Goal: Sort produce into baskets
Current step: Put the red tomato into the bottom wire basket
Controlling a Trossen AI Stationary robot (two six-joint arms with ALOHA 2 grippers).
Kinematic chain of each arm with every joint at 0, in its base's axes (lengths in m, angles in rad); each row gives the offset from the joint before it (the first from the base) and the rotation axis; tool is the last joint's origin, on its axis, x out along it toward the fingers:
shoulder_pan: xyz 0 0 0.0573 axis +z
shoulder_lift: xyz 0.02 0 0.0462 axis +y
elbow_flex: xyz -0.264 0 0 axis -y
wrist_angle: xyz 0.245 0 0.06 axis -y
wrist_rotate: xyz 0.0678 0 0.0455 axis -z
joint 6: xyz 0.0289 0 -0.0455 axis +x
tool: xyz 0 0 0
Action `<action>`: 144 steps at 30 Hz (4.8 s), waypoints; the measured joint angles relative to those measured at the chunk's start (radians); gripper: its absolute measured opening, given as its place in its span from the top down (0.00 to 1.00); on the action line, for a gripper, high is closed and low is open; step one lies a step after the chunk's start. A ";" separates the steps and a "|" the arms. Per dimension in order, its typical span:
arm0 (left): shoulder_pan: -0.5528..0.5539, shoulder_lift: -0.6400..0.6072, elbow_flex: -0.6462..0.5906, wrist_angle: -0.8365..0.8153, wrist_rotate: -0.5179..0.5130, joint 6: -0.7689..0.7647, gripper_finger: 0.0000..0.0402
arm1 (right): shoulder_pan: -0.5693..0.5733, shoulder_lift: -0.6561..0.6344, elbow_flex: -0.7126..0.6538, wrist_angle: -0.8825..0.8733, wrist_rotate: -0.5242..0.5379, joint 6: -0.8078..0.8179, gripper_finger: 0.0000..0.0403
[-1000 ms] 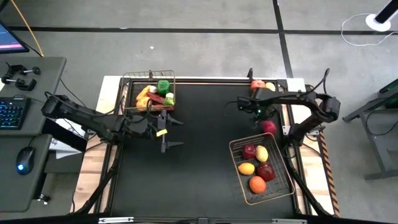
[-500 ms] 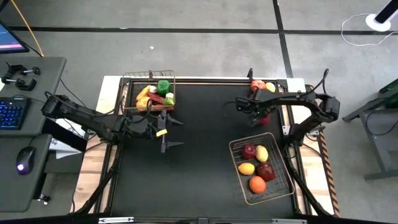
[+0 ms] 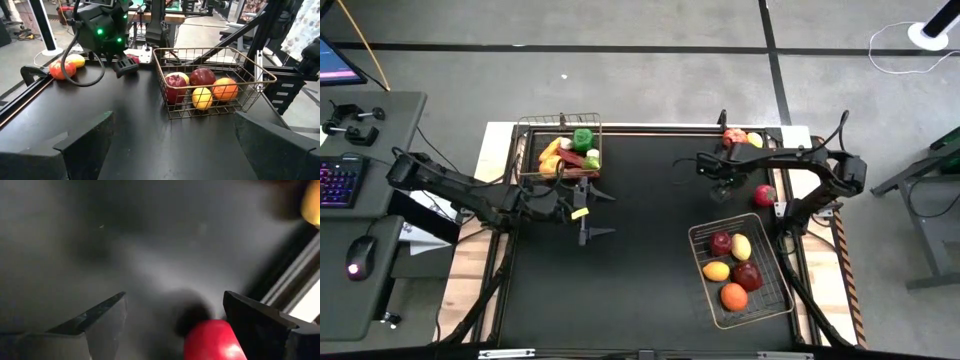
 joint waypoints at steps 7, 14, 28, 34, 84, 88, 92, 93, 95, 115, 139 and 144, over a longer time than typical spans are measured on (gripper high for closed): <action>0.000 0.000 0.000 0.000 0.000 0.008 0.02 | 0.007 0.000 0.000 0.063 -0.122 -0.118 0.19; 0.000 0.000 0.000 0.000 0.000 0.009 0.02 | 0.017 0.000 0.000 0.000 -0.111 -0.094 0.04; 0.000 0.000 0.000 -0.001 0.000 0.008 0.02 | 0.024 0.000 0.000 -0.033 -0.029 0.016 0.07; 0.000 0.000 0.000 -0.001 0.000 0.000 0.02 | -0.013 0.000 0.000 -0.178 0.043 0.125 0.07; 0.000 0.000 0.000 -0.029 0.008 -0.033 0.02 | -0.149 -0.217 -0.303 0.076 -0.029 0.165 0.07; 0.000 0.000 0.000 -0.029 0.008 -0.018 0.02 | -0.166 -0.217 -0.294 0.093 -0.028 0.173 0.07; 0.000 0.000 0.000 -0.030 0.008 -0.019 0.02 | -0.175 -0.217 -0.294 0.090 -0.033 0.208 0.07; 0.000 0.000 0.000 -0.030 0.008 -0.025 0.02 | -0.175 -0.217 -0.294 0.089 -0.042 0.212 0.07; 0.000 0.000 0.000 -0.030 0.008 -0.026 0.02 | -0.175 -0.217 -0.294 0.090 -0.052 0.213 0.07; 0.000 0.000 0.000 -0.032 0.008 -0.026 0.02 | -0.175 -0.075 -0.291 0.157 -0.107 0.207 0.10; 0.000 0.000 0.000 -0.031 -0.003 -0.002 0.02 | 0.139 -0.235 -0.007 -0.114 0.036 0.301 0.24; -0.001 0.000 0.000 -0.055 -0.002 -0.008 0.02 | 0.292 -0.298 0.050 -0.068 0.071 0.385 0.24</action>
